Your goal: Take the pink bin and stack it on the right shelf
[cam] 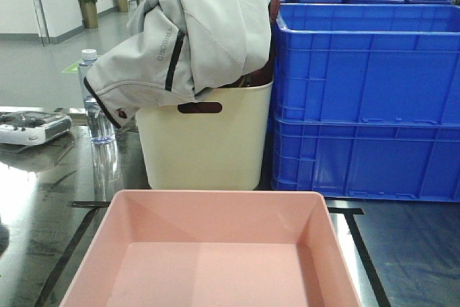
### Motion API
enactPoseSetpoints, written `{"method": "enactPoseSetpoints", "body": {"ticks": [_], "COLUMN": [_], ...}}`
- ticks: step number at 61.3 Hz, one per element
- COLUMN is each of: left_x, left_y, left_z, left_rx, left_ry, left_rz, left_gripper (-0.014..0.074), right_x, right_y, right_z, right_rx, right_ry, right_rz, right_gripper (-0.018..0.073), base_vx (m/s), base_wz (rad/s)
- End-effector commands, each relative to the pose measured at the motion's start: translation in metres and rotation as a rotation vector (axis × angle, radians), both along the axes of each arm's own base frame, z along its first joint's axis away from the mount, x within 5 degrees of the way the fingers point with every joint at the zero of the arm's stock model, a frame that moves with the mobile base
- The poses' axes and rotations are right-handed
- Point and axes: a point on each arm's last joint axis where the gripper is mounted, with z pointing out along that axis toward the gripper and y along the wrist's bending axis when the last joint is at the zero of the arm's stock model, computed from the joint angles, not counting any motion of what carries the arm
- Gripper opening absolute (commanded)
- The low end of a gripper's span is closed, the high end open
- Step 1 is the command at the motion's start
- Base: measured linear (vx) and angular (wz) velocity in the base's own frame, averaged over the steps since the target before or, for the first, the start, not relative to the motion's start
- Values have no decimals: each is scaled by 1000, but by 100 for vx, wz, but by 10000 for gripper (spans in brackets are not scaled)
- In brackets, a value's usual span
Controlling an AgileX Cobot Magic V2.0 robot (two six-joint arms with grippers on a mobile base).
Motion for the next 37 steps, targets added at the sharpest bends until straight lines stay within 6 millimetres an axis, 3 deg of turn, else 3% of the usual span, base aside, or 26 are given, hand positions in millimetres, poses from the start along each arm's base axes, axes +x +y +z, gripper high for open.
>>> {"method": "enactPoseSetpoints", "body": {"ticks": [1,37], "left_x": [-1,-1], "left_y": [1,3], "left_z": [4,4], "left_rx": [-23,-21], "left_ry": [-91,-90], "left_rz": [18,43], "left_gripper": [-3,-3], "right_x": [4,4], "right_y": [1,1], "right_z": [10,10], "right_rx": [26,26], "right_ry": [-69,-70], "right_rz": [-1,-1], "right_gripper": [-12,-12], "base_vx": [0,0], "base_wz": [0,0]}}
